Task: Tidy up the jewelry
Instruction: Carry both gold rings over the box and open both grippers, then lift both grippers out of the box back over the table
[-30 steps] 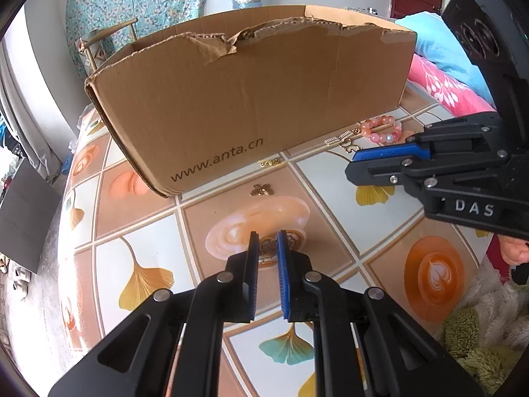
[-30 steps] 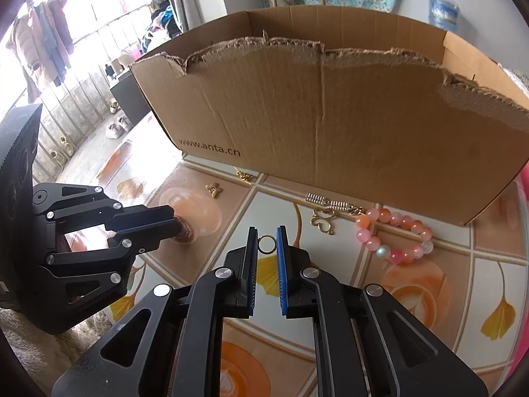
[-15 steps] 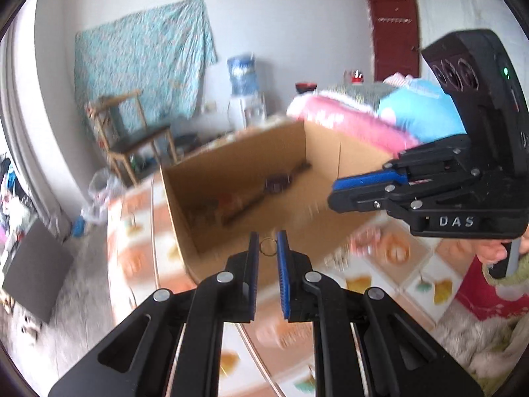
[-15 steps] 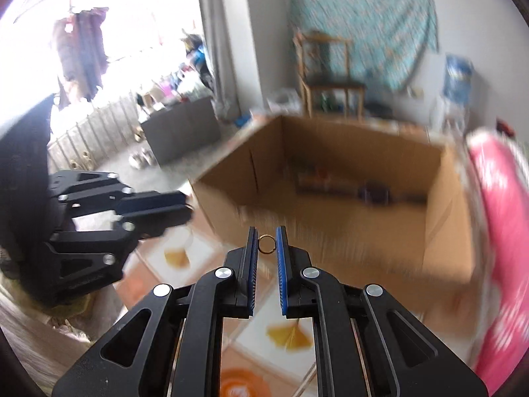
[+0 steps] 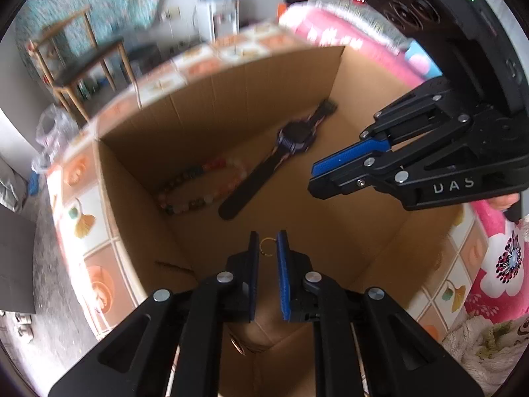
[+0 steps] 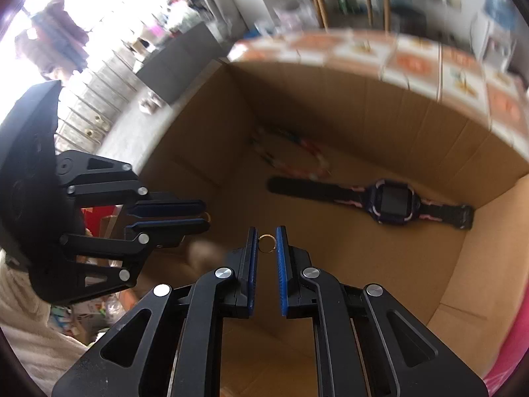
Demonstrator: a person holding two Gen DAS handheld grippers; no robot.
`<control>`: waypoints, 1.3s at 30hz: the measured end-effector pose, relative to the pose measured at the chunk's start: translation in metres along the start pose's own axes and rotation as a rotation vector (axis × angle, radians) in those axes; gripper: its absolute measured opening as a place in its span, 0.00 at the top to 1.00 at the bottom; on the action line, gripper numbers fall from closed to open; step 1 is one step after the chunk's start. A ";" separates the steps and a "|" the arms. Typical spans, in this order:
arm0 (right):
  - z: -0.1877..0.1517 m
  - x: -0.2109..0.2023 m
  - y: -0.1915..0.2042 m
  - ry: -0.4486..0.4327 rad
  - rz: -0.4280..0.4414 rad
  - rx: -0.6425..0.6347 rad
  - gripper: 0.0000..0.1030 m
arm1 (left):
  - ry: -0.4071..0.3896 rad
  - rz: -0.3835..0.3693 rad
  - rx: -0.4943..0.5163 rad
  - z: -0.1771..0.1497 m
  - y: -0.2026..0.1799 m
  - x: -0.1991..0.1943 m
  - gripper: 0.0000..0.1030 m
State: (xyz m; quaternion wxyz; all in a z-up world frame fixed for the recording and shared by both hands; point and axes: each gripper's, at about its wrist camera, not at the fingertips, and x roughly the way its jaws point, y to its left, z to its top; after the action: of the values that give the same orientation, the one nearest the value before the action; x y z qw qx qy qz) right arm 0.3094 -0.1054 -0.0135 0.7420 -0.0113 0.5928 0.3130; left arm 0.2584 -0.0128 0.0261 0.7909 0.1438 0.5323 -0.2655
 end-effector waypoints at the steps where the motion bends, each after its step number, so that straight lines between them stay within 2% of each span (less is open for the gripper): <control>1: 0.004 0.006 -0.008 0.024 0.011 0.021 0.91 | 0.033 -0.016 -0.001 0.004 0.002 0.008 0.90; 5: 0.006 0.019 -0.019 0.065 0.003 0.059 0.89 | 0.090 -0.019 -0.005 0.012 0.002 0.020 0.90; 8: 0.005 0.021 -0.020 0.064 0.008 0.061 0.88 | 0.112 -0.017 -0.009 0.015 0.002 0.027 0.89; 13: 0.013 0.023 -0.024 0.053 0.017 0.067 0.81 | 0.105 -0.018 -0.024 0.018 0.006 0.028 0.89; 17: 0.012 0.017 -0.027 0.037 0.020 0.075 0.79 | 0.093 -0.024 -0.043 0.022 0.008 0.028 0.88; 21: 0.010 0.001 -0.028 0.001 0.014 0.084 0.77 | 0.059 -0.045 -0.062 0.019 0.012 0.017 0.79; 25: 0.000 -0.026 -0.026 -0.053 -0.011 0.083 0.71 | 0.022 -0.046 -0.077 0.021 0.014 0.006 0.77; 29: -0.012 -0.062 -0.018 -0.142 -0.035 0.070 0.71 | -0.065 -0.028 -0.096 0.019 0.013 -0.025 0.77; 33: -0.039 -0.111 0.000 -0.279 -0.041 0.028 0.71 | -0.220 0.002 -0.098 0.002 0.004 -0.082 0.76; 36: -0.081 -0.148 0.021 -0.395 -0.033 -0.021 0.69 | -0.333 0.040 -0.091 -0.026 -0.008 -0.121 0.68; 39: -0.115 -0.157 0.035 -0.449 -0.020 -0.033 0.68 | -0.416 0.066 -0.108 -0.068 -0.020 -0.146 0.64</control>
State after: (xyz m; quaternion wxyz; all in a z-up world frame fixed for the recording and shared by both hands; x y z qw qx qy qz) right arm 0.1764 -0.1927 0.1037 0.8582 0.0405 0.4074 0.3098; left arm 0.1522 0.0446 0.1350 0.8985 0.0608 0.3660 -0.2346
